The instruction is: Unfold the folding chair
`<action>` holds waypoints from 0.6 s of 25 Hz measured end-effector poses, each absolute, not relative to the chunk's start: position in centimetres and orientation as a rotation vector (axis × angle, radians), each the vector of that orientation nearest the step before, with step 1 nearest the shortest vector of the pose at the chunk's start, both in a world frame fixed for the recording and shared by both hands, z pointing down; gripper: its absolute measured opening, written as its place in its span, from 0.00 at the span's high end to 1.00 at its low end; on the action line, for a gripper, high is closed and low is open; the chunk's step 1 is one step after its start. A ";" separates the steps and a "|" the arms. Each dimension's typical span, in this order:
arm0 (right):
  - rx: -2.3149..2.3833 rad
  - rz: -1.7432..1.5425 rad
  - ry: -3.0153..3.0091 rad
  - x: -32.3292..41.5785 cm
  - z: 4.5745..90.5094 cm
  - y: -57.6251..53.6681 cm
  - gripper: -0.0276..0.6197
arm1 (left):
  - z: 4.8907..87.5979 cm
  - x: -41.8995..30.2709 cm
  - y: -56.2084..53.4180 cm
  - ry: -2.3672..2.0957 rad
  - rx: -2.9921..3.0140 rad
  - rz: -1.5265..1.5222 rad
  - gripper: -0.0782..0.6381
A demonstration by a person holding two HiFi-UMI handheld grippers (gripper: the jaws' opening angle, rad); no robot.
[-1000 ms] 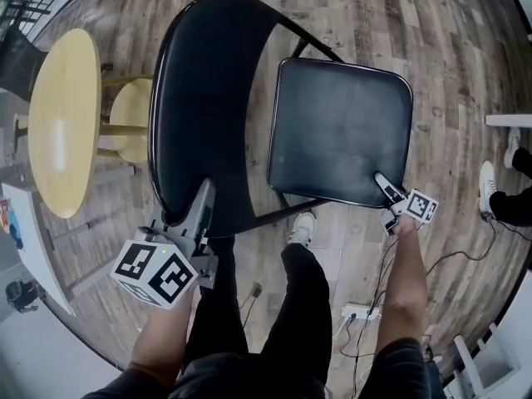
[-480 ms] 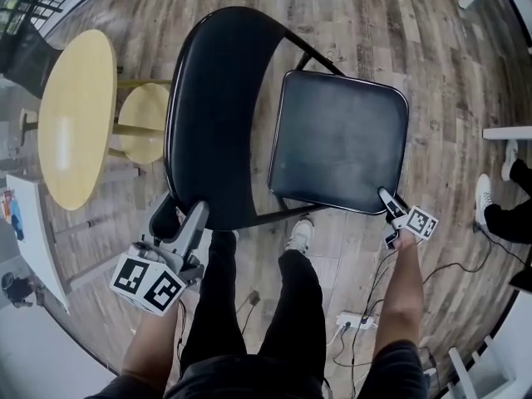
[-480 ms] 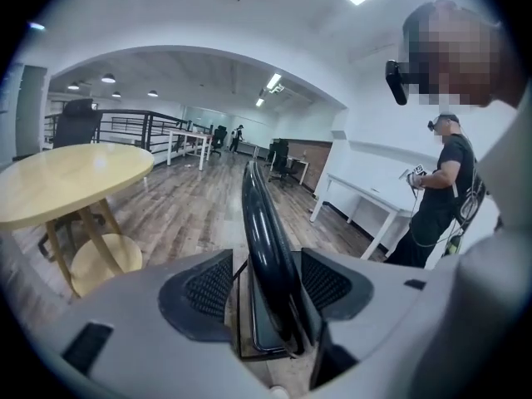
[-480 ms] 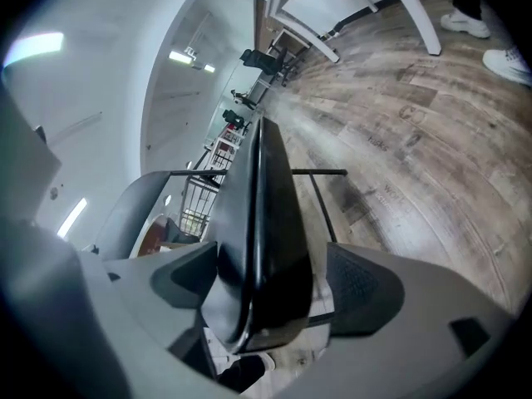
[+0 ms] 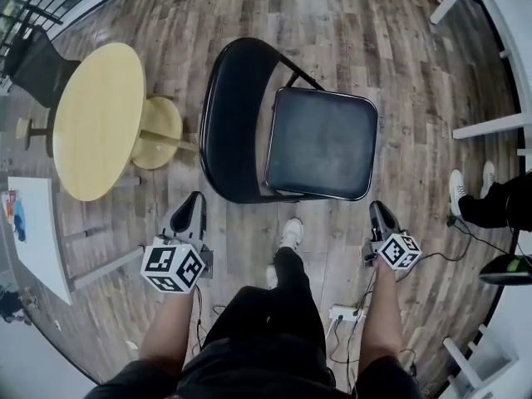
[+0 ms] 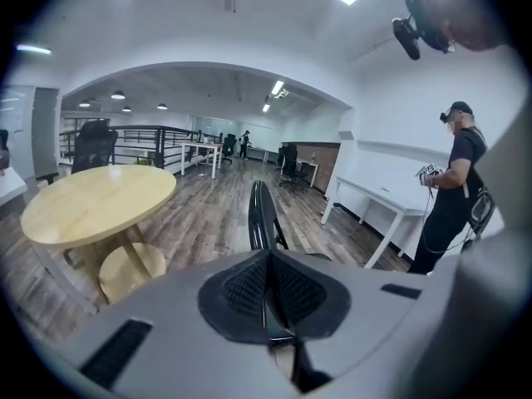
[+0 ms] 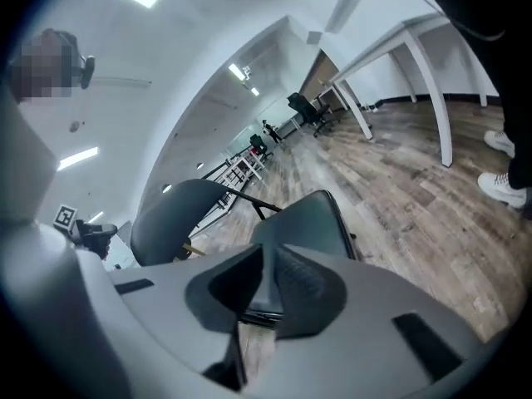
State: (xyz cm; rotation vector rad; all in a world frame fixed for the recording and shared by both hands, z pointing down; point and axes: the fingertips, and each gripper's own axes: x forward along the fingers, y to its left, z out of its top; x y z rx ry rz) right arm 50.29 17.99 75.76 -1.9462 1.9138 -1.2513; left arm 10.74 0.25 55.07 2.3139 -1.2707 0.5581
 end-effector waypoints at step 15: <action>-2.462 -0.553 2.381 30.3 49.2 30.6 0.93 | 45.6 9.1 18.4 -1.149 2.481 0.517 0.88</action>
